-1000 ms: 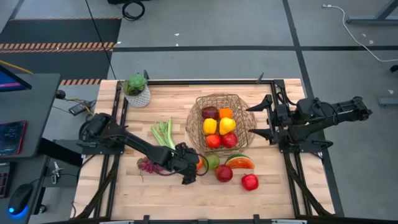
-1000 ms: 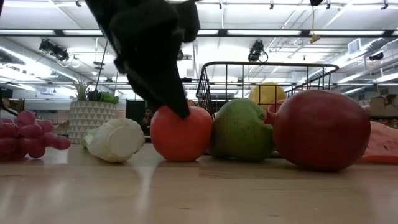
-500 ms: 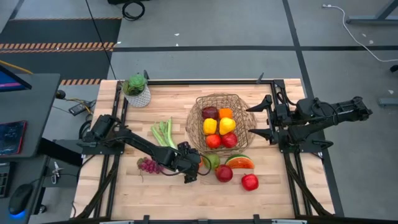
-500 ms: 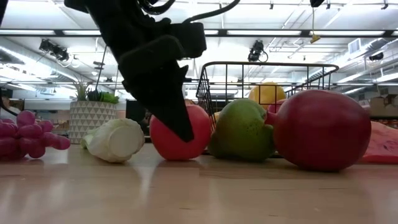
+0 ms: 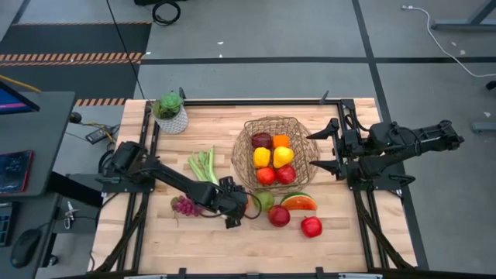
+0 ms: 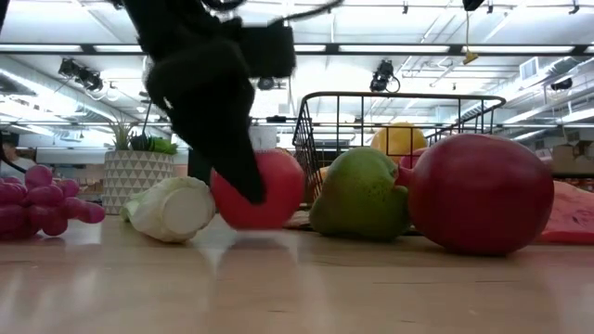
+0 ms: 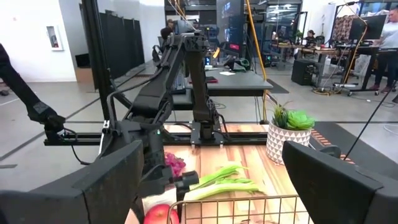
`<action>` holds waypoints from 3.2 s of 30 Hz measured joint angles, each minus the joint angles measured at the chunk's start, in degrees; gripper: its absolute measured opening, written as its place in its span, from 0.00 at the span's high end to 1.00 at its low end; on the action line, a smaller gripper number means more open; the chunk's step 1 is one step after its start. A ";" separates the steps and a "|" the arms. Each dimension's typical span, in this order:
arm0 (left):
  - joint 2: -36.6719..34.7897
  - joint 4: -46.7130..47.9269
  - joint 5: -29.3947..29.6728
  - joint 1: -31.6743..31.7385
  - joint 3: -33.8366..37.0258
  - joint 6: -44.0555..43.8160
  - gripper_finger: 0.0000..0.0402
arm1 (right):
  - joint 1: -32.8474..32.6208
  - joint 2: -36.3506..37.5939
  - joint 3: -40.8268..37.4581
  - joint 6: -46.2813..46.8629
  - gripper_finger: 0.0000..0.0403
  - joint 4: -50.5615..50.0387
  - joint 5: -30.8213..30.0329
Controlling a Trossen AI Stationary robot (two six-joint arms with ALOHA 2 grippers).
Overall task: Build produce basket
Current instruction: Put the red apple into the brown wire basket
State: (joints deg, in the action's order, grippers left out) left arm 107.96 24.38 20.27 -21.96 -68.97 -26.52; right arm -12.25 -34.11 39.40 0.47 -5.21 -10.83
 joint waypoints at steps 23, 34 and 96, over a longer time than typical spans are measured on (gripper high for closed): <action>-11.43 0.88 1.38 -3.38 -7.56 22.22 0.14 | -0.02 0.10 -0.07 0.00 0.04 -2.39 1.90; -11.39 -0.35 2.75 -2.39 -7.56 73.87 0.13 | -0.02 -0.50 -0.04 0.88 0.04 -2.03 1.95; -11.26 -16.99 1.79 5.47 -7.56 153.45 0.13 | -0.07 -2.28 -0.07 11.61 0.04 -6.24 2.03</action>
State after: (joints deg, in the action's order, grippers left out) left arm 96.71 7.39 22.06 -16.48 -76.53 126.93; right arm -12.32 -36.39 39.33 12.08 -11.45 -8.80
